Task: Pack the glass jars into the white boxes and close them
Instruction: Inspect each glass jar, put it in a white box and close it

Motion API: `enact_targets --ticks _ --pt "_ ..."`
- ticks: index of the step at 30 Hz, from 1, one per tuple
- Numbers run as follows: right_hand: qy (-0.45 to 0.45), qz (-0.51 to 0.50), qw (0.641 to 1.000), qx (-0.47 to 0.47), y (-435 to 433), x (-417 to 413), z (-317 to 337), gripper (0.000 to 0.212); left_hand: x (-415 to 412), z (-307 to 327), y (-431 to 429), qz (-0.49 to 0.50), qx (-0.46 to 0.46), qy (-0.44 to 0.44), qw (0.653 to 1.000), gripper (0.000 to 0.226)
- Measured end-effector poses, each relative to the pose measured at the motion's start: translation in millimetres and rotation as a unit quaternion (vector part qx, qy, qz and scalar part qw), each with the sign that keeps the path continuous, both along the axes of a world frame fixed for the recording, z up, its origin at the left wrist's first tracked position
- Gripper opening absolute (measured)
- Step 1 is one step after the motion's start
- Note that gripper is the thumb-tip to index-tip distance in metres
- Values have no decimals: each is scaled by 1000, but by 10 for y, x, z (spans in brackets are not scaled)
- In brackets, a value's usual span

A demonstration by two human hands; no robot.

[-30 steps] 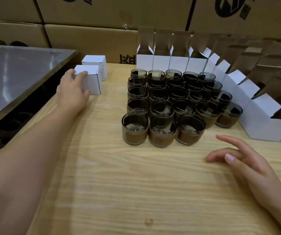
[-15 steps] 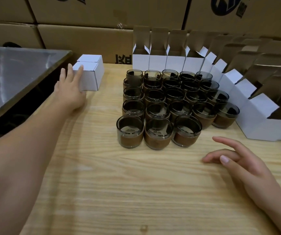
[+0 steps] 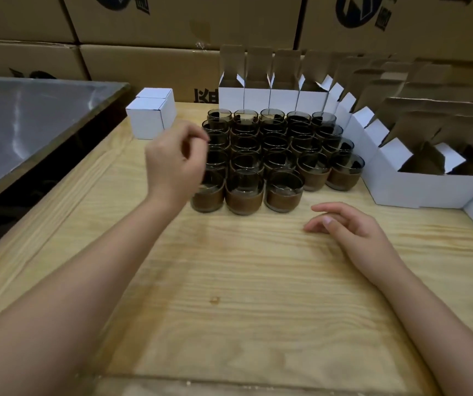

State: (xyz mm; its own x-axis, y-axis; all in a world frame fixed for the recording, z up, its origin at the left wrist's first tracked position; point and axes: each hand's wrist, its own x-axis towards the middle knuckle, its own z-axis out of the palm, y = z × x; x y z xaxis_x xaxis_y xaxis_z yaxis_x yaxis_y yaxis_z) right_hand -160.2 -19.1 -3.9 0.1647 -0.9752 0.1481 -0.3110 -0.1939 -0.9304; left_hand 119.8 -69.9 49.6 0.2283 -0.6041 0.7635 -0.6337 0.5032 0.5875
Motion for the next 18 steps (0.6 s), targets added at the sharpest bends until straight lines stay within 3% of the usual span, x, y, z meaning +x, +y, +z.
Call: enact_targets --ticks 5,9,14,16,18 --pt "2 0 1000 0 -4 -13 3 21 -809 -166 374 -116 45 71 990 19" --pt "2 1 1000 1 5 4 22 20 -1080 -505 463 -112 170 116 972 20" --pt "28 -2 1000 -4 -4 17 5 20 -1075 -602 393 -97 217 134 962 21" --pt "64 -16 998 -10 -24 65 4 30 -1069 -592 368 -87 220 151 960 22" --pt "98 -43 994 -12 -86 150 23 53 -1063 -604 352 -82 220 158 959 22"
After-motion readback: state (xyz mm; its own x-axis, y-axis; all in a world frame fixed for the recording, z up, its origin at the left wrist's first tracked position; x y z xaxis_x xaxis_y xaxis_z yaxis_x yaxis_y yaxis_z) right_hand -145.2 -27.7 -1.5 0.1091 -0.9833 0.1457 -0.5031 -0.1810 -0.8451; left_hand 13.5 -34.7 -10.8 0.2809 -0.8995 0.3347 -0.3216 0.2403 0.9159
